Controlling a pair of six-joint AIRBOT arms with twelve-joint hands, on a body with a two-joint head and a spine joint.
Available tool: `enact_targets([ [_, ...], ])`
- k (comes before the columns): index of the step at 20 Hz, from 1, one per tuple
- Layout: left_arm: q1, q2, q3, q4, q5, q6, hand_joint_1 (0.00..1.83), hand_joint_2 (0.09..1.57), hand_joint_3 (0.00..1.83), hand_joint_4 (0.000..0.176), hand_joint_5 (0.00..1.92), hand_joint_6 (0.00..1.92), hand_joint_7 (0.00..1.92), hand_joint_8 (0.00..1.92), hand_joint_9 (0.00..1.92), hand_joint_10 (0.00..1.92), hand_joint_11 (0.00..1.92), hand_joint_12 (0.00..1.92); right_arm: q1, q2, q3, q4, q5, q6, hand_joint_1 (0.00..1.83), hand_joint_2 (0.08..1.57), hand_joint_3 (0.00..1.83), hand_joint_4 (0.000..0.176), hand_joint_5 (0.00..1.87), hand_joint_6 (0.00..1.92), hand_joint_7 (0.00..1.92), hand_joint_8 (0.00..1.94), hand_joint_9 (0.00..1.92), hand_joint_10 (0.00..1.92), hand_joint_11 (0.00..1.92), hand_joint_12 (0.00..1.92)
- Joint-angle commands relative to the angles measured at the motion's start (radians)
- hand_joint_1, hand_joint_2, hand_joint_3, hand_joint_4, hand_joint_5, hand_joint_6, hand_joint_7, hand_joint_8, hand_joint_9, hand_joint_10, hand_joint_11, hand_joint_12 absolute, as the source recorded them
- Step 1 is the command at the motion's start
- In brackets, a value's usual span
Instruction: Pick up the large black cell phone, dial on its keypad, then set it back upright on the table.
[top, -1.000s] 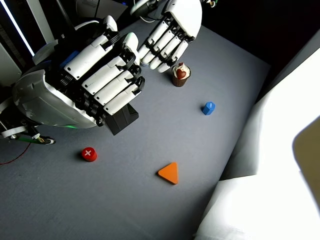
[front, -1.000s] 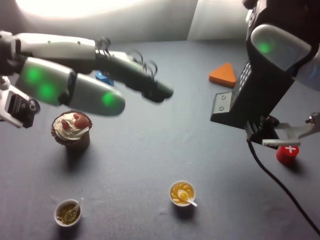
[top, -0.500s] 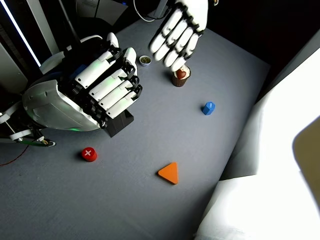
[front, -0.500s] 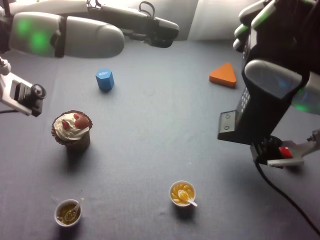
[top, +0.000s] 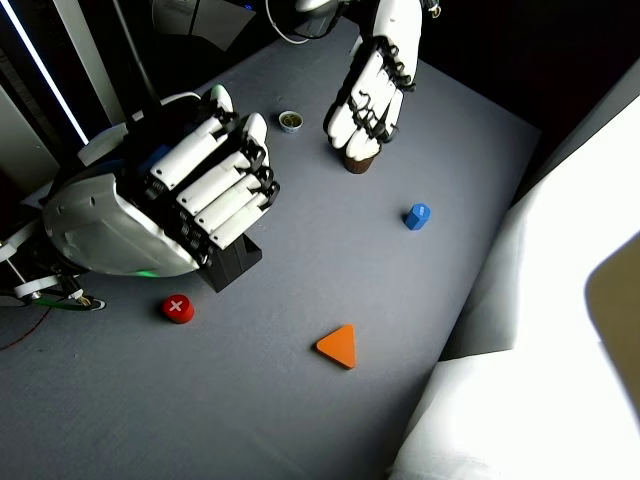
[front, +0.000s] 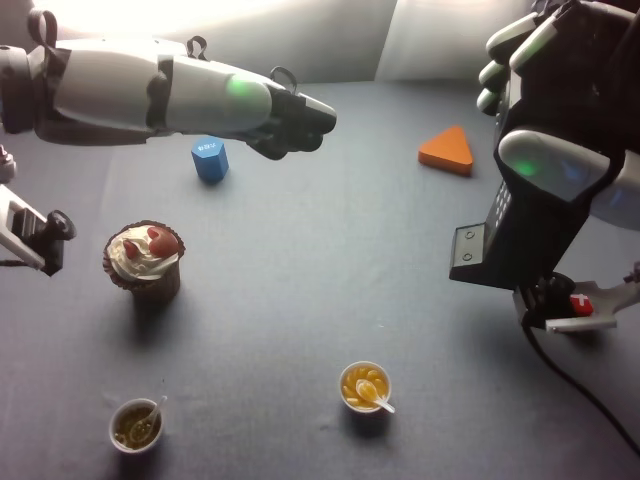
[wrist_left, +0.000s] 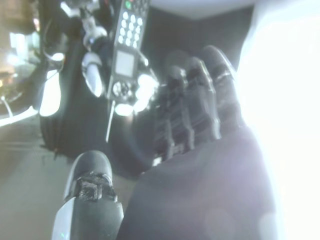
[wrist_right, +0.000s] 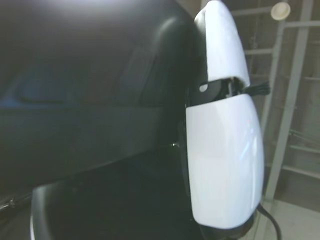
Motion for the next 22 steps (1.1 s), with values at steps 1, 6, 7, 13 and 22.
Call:
enact_targets([
  [1,-0.029,0.012,-0.007,-0.088,-0.034,-0.048,0.0,1.18,0.0,0.0,0.26,0.0,0.32,0.0,0.23,0.0,0.0,0.64,0.002,0.005,0.003,-0.007,0.129,0.021,1.37,1.13,0.0,0.0,0.92,1.05,0.94,0.97,0.87,1.31,0.69,1.31],
  [6,-0.047,0.022,-0.03,-0.078,-0.037,-0.072,0.0,1.18,0.0,0.0,0.27,0.0,0.32,0.01,0.25,0.01,0.0,0.67,-0.008,-0.006,0.004,0.009,0.13,0.024,1.37,1.12,0.0,0.0,0.96,0.99,0.96,0.95,0.87,1.31,0.69,1.33],
  [7,-0.047,0.022,-0.032,-0.078,-0.037,-0.072,0.0,1.18,0.0,0.0,0.28,0.0,0.33,0.01,0.25,0.01,0.0,0.68,-0.009,-0.007,0.004,0.011,0.13,0.025,1.37,1.13,0.0,0.0,0.94,1.02,0.94,0.99,0.86,1.33,0.68,1.34],
  [13,-0.036,0.018,-0.034,-0.044,-0.032,-0.102,0.0,1.17,0.0,0.0,0.24,0.0,0.29,0.0,0.22,0.0,0.0,0.63,-0.02,-0.019,0.002,0.021,0.13,0.031,1.37,1.13,0.0,0.0,0.91,1.03,0.94,1.01,0.9,1.27,0.75,1.29],
  [22,0.005,0.011,0.013,0.001,-0.027,-0.138,0.0,1.18,0.0,0.0,0.24,0.0,0.27,0.0,0.21,0.0,0.0,0.6,-0.034,-0.027,0.011,-0.007,0.13,0.025,1.37,1.13,0.0,0.0,0.92,1.02,0.93,1.02,0.88,1.31,0.73,1.34],
])
